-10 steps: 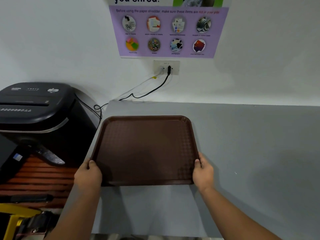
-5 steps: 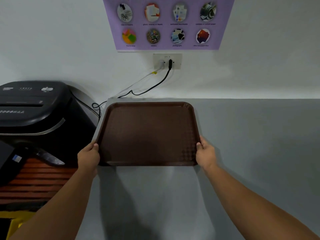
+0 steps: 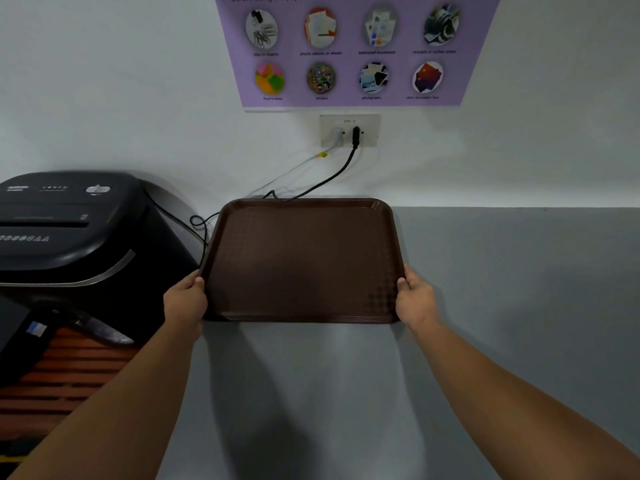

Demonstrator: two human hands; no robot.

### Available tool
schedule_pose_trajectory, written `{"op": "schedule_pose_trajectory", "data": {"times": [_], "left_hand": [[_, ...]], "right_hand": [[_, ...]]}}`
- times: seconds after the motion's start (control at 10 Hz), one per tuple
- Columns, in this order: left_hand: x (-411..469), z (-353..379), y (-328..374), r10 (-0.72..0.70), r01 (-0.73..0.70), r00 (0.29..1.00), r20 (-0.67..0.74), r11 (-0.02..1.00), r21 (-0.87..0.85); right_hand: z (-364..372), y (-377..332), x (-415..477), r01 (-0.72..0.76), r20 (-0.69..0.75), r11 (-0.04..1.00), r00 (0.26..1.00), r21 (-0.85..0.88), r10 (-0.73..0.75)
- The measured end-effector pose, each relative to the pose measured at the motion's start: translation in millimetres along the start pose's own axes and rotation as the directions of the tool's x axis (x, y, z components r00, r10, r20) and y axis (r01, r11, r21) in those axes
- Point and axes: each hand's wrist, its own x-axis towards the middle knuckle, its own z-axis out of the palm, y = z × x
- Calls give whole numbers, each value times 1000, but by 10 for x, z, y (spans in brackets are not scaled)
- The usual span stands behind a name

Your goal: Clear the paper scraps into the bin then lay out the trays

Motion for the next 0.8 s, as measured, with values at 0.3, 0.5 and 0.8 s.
{"op": "schedule_pose_trajectory", "data": {"times": [0.3,0.5,0.8], "left_hand": [[112,66,60,10,-10,1000,-15,999,44],[10,9,176,51,-47,999,-2,946,322],[-575,-83,291,452,-396,883,130,566,723]], "right_hand": [[71,-65,119,33,-20,998,999,-46,-34],[35,-152,46,38,-3,988,999,-150,-39],[-22,-238,-314,297,52,804,947,-516,-317]]}}
